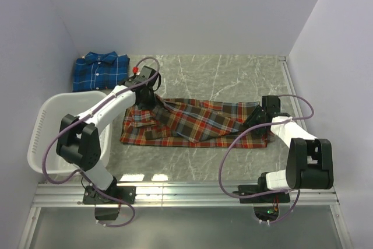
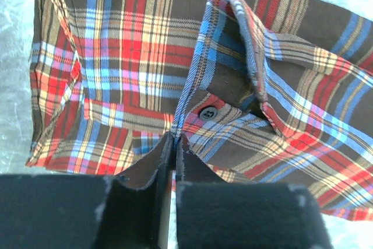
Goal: Fold and stack the long sleeve shirts
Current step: Fold the shirt
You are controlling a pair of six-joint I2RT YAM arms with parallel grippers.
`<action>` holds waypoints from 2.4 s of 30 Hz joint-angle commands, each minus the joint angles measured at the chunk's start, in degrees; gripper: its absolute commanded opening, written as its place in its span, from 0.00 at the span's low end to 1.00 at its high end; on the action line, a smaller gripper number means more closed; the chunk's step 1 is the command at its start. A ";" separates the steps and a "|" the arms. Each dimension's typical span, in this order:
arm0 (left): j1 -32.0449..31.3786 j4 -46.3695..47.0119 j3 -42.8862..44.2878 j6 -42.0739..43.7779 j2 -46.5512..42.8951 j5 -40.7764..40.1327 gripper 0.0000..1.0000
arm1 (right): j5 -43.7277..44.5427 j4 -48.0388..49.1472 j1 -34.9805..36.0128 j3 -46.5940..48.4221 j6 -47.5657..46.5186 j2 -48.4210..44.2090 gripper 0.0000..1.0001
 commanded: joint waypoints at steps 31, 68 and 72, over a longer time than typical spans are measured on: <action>-2.95 2.80 1.71 -0.51 -3.75 -6.65 0.81 | -15.93 6.48 3.54 3.06 -4.86 -11.77 0.64; -23.97 20.90 -2.95 18.22 7.25 27.56 0.68 | -16.48 24.95 -12.00 -3.90 6.83 0.63 0.55; -20.99 22.57 -2.69 13.57 2.40 24.29 0.75 | -17.17 30.22 -12.09 -3.11 9.11 -2.02 0.55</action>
